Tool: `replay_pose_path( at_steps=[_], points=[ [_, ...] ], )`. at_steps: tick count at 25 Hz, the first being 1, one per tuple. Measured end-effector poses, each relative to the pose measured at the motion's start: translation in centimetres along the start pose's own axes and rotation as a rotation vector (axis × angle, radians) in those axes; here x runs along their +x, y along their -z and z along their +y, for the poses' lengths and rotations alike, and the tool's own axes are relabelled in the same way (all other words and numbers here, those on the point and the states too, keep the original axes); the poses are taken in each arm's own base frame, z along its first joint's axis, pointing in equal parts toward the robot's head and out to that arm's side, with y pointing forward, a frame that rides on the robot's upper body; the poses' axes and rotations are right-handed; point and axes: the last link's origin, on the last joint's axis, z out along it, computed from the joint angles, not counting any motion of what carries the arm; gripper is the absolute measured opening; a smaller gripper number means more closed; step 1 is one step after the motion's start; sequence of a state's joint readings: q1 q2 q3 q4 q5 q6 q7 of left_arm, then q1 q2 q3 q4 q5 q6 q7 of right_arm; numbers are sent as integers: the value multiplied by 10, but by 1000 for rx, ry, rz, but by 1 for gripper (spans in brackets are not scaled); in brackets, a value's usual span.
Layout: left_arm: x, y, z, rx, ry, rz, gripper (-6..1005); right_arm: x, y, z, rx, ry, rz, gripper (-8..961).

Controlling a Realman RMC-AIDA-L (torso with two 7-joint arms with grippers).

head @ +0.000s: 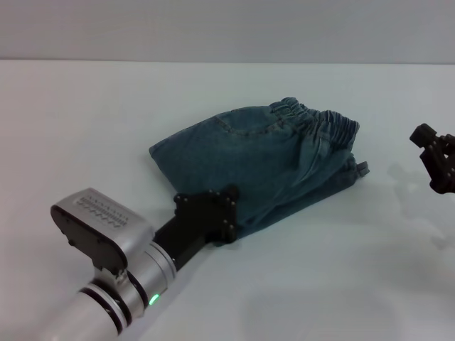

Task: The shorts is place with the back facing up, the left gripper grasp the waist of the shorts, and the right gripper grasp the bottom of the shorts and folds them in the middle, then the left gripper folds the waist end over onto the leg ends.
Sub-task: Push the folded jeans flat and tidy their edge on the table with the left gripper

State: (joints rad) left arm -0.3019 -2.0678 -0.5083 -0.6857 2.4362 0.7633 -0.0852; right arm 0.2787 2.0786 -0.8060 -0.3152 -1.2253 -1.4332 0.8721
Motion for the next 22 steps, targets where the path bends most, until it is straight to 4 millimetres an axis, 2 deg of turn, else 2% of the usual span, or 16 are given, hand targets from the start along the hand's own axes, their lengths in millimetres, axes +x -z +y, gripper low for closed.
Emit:
replay_pose_path(
  at_steps=[2, 6, 8, 12, 22],
  points=[
    [-1, -2, -13, 25, -18, -15, 17, 0, -1, 0, -1, -2, -1, 95],
    [-1, -4, -17, 31, -21, -21, 20, 1, -1, 1, -1, -12, -3, 96],
    [0, -10, -31, 50, -13, -44, 22, 1, -1, 2, -1, -22, -4, 97],
    [2, -15, -44, 62, -16, -62, 25, 3, 0, 3, 4, -39, -9, 98],
    [15, -28, -59, 69, -72, -52, 34, 6, -2, 6, -2, -66, -7, 102]
  ],
)
